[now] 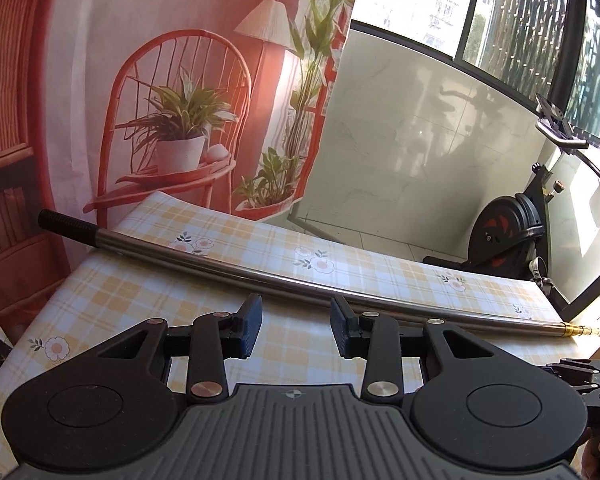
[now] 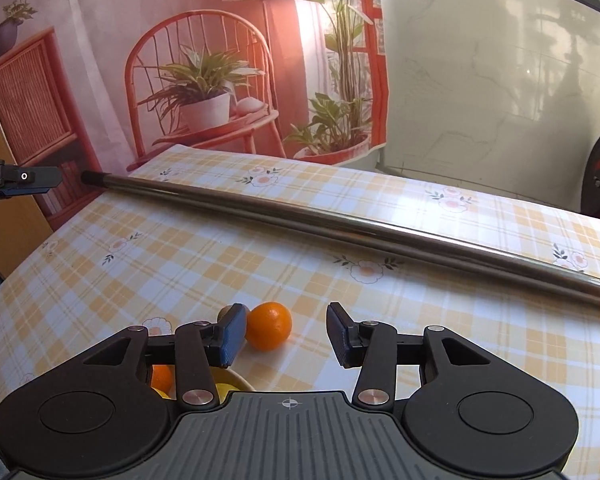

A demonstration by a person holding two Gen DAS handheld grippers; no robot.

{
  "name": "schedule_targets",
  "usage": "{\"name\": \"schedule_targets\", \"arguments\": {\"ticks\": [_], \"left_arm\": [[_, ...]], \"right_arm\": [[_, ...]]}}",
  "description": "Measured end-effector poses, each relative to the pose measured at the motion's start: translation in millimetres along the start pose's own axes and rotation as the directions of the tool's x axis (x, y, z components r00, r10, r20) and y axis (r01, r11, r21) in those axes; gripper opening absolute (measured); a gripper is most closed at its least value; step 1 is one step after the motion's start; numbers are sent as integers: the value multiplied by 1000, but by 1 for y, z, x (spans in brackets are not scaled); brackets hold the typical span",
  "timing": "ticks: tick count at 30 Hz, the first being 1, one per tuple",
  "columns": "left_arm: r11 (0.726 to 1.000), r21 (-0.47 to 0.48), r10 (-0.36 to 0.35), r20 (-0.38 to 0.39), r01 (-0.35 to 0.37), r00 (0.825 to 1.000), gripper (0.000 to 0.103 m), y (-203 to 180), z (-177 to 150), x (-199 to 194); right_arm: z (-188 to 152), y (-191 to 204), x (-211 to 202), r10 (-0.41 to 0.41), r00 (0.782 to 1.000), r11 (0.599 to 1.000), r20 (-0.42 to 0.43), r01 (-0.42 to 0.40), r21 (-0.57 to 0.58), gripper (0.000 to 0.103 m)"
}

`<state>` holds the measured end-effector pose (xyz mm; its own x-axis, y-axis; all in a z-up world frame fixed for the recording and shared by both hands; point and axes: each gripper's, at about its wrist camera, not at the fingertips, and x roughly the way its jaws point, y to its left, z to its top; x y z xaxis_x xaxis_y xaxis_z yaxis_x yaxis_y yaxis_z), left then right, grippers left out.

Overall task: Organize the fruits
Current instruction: 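Move both grippers from the bowl toward the last orange and kiwi, then grasp the orange with the right gripper while the left grasps the brown kiwi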

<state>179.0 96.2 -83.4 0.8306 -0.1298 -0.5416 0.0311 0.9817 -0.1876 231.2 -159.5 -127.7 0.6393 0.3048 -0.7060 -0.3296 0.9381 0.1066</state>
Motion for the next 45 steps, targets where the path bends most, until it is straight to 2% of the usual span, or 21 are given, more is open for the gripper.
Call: {"name": "schedule_targets", "arguments": {"ticks": [5,15,18,24,32,35,40,43,45], "left_arm": [[1000,1,-13,-44,13,999,39,1,-11,13],[999,11,-42,-94,44,995,39,-3,-20,36],[998,19,-53,-104,56,993,39,-6,-21,40],[995,33,-91,-143,97,986,39,-17,-25,51],[977,-36,-214,-245,211,946,39,-34,-36,78],[972,-36,-235,-271,234,934,39,-43,-40,88],[958,-47,-282,-332,282,900,39,-56,-45,112],[955,-41,-288,-370,295,883,39,-63,-48,124],[958,-33,-274,-393,285,878,39,-67,-52,131]], "right_arm": [[3,6,22,-2,998,999,-57,-1,-54,51],[4,16,51,25,992,990,-122,-41,-135,52],[3,16,57,10,993,988,-117,-28,-151,49],[-1,10,59,65,990,991,-125,-79,-111,33],[-8,0,45,78,993,997,-85,-80,-22,33],[-13,-6,34,67,996,998,-57,-67,4,33],[-23,-17,17,25,999,999,-31,-24,35,33],[-29,-25,8,5,1000,998,-18,-4,63,33],[-34,-31,2,-4,1000,996,-9,4,86,33]]}}
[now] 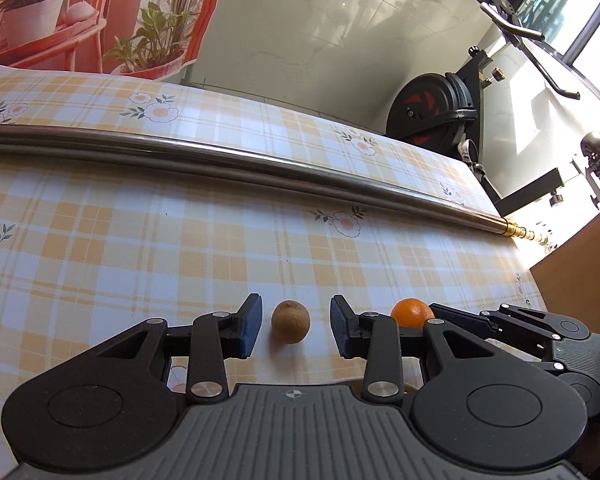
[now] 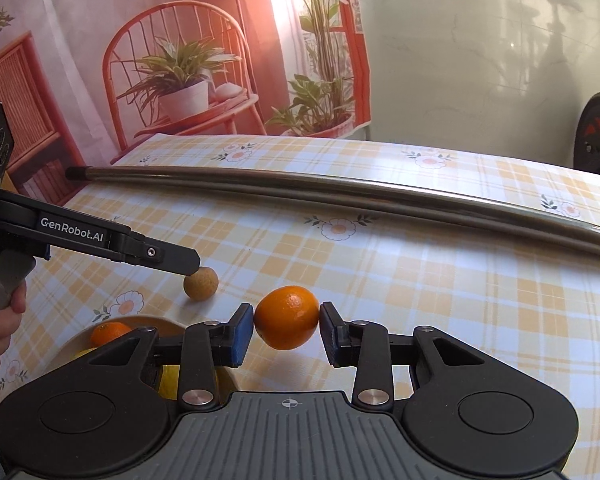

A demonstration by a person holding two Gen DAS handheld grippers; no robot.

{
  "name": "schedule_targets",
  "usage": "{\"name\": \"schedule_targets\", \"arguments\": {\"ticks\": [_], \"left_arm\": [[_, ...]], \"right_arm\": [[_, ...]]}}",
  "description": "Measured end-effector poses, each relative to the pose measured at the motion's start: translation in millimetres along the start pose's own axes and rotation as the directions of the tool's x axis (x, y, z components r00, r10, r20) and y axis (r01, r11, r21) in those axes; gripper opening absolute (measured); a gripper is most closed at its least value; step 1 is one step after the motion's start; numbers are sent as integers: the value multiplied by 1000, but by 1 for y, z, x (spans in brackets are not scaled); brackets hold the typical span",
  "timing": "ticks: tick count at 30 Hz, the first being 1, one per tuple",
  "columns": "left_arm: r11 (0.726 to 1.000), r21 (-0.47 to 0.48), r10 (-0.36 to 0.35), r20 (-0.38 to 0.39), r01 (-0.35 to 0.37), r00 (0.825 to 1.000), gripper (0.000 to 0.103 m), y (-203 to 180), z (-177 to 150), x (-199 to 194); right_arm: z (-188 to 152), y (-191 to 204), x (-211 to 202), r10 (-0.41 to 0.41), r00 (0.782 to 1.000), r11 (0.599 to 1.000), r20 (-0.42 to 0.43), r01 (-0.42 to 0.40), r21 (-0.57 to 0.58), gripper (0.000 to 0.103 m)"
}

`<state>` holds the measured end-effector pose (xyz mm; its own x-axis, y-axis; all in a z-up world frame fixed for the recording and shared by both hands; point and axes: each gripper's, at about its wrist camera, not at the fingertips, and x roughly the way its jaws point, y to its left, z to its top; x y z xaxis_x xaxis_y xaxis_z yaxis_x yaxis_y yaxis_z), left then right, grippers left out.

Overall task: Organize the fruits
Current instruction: 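Grasp the orange with the right gripper while the left grasps the brown kiwi, then carry the orange into the bowl with the right gripper while the left carries the kiwi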

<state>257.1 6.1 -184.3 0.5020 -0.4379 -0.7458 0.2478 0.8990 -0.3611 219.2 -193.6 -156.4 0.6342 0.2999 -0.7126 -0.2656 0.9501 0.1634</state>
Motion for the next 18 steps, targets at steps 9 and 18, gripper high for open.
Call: {"name": "schedule_targets", "arguments": {"ticks": [9,18], "left_arm": [[1000,-6,10,-74,-10,997,39,-1,0,30],[998,47,32,-66,-29,997,26,-12,-4,35]], "right_arm": [[-16,-16,-16,-5,999,996,32,2,92,33],[-22,-10,-27,15,999,992,52,-21,124,33]]}}
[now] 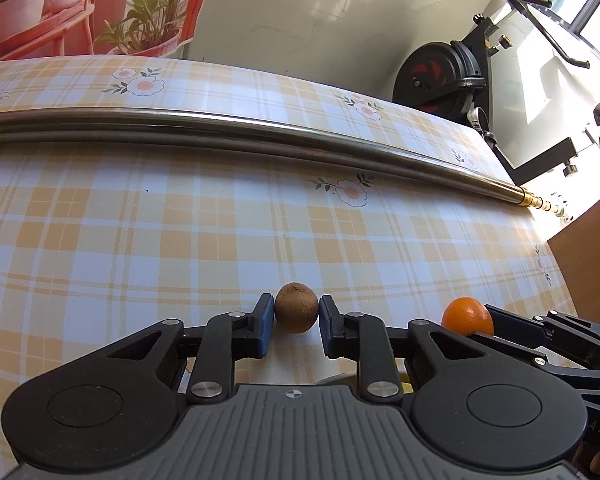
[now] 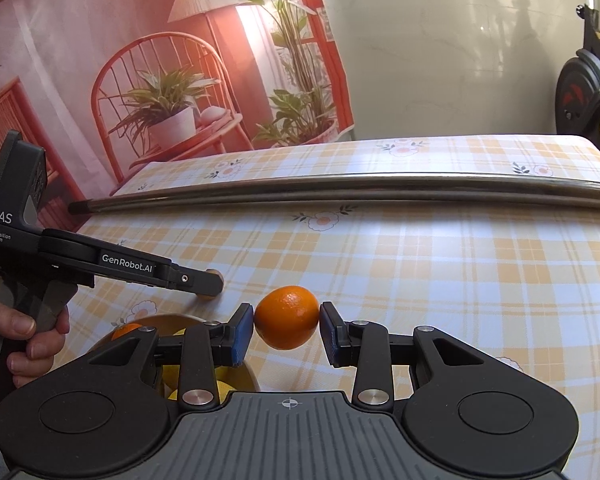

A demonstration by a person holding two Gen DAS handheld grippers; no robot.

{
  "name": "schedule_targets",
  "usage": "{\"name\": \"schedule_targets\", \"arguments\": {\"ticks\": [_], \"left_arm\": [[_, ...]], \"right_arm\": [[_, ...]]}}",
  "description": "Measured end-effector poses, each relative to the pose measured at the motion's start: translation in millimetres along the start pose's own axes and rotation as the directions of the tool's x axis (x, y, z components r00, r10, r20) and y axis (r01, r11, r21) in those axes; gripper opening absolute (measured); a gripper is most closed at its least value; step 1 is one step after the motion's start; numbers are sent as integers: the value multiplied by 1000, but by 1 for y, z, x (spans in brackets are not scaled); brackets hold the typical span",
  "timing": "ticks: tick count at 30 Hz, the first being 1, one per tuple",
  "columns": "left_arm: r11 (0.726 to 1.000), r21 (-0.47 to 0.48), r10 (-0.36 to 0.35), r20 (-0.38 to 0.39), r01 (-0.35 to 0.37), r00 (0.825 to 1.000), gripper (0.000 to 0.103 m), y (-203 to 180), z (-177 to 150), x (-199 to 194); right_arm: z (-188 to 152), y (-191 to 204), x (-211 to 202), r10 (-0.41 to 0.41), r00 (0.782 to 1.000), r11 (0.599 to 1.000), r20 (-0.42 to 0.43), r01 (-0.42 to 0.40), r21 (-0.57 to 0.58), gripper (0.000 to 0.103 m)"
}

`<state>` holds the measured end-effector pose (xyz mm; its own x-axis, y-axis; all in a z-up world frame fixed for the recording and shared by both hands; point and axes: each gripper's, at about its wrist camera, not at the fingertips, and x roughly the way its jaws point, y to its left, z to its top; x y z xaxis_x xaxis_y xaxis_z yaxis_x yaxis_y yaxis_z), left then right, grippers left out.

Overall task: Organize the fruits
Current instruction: 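Carry the orange into the bowl with the right gripper while the left carries the kiwi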

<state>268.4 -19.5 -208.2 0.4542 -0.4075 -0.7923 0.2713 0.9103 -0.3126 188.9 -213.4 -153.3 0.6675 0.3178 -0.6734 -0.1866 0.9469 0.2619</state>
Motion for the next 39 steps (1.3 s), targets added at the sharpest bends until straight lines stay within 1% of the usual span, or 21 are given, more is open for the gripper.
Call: {"name": "schedule_targets", "arguments": {"ticks": [3,9,11,19,27,33,39], "left_arm": [[1000,26,2,23,-2,1000,26,-5,-2,-8],[997,81,-14,91,6,996,26,-17,-13,-43],[995,95,-26,114,15,993,26,-20,-20,-59],[994,96,-72,152,57,986,26,-22,-56,-107],[991,102,-96,142,82,985,26,-29,-99,-130],[989,137,-77,115,61,990,26,-30,-124,-136],[990,120,-83,68,74,994,26,-23,-138,-135]], "right_arm": [[-2,4,-8,0,1000,1000,10,0,2,33],[-8,15,-27,11,1000,1000,27,-11,-6,33],[-10,19,-33,20,999,1000,32,-20,-14,33],[-21,38,-54,49,998,999,38,-48,-26,33],[-33,65,-74,103,994,992,24,-101,-73,33],[-47,87,-83,152,988,982,-21,-154,-111,33],[-60,93,-85,149,986,982,-75,-157,-109,33]]}}
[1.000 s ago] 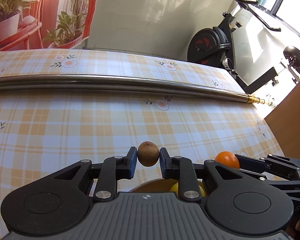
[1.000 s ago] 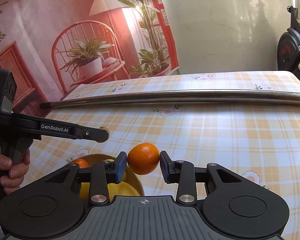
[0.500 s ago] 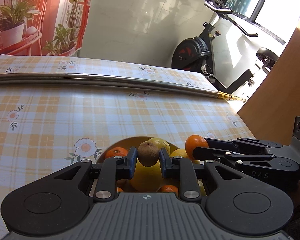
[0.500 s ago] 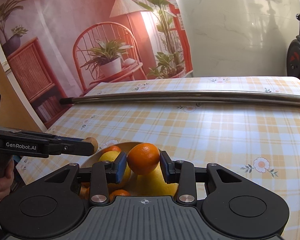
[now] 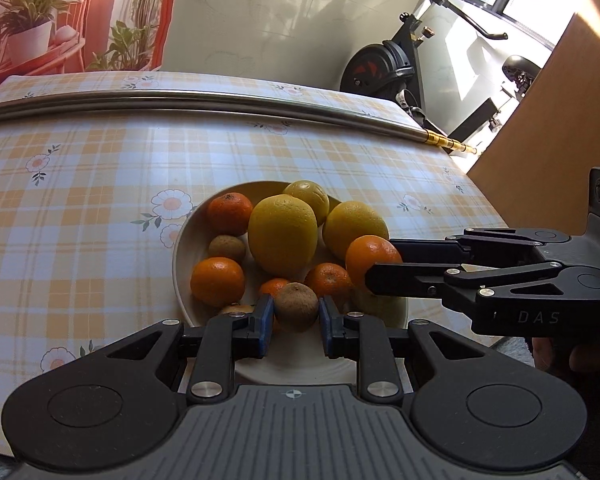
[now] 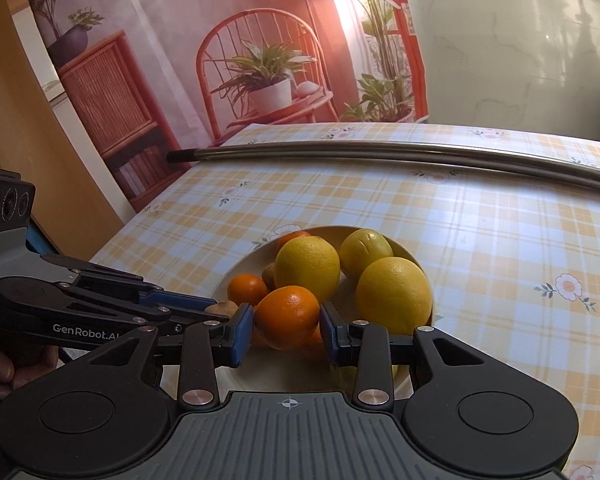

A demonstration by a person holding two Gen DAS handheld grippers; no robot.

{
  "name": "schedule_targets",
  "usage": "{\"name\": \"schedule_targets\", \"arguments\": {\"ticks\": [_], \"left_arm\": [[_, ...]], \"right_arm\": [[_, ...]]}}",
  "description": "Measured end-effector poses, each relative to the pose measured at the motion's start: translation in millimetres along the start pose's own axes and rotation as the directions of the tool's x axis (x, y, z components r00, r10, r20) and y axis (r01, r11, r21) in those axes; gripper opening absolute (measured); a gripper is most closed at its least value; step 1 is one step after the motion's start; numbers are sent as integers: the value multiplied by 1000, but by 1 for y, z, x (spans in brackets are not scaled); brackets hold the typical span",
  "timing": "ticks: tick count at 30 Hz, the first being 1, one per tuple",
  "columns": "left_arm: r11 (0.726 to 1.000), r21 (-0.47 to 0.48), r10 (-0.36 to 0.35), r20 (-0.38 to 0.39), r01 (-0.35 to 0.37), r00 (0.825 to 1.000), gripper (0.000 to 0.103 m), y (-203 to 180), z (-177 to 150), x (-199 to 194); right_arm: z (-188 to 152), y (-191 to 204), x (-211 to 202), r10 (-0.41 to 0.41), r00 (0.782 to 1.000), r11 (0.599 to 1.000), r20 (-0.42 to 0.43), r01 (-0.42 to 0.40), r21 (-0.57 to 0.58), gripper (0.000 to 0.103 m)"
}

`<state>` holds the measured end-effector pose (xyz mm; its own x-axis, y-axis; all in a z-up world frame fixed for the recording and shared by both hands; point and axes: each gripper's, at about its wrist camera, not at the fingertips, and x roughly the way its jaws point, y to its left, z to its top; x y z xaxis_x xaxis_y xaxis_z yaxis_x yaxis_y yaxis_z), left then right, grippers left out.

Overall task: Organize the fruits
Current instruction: 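Carry the orange into the bowl with the right gripper while the left carries the kiwi, then lower the orange and kiwi into the bowl with both grippers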

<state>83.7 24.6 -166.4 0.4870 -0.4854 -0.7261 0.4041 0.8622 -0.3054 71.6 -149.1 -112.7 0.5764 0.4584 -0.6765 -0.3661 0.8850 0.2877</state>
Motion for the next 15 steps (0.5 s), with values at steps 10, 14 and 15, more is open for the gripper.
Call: {"name": "schedule_targets", "arguments": {"ticks": [10,14,15], "left_arm": [[999,-45,-6,-19,6,1000,26,3,-14,9],[998,-60,-4,-25,3,1000,26,3,-17,12],[998,-60,-3,-25,2,1000,26,3,-17,12]], "right_arm": [[-13,10,14,-11,997,1000,-79,10,-18,33],[-17,10,18,-16,995,1000,-97,15,-15,33],[-18,9,20,-14,995,1000,-102,13,-11,33]]}}
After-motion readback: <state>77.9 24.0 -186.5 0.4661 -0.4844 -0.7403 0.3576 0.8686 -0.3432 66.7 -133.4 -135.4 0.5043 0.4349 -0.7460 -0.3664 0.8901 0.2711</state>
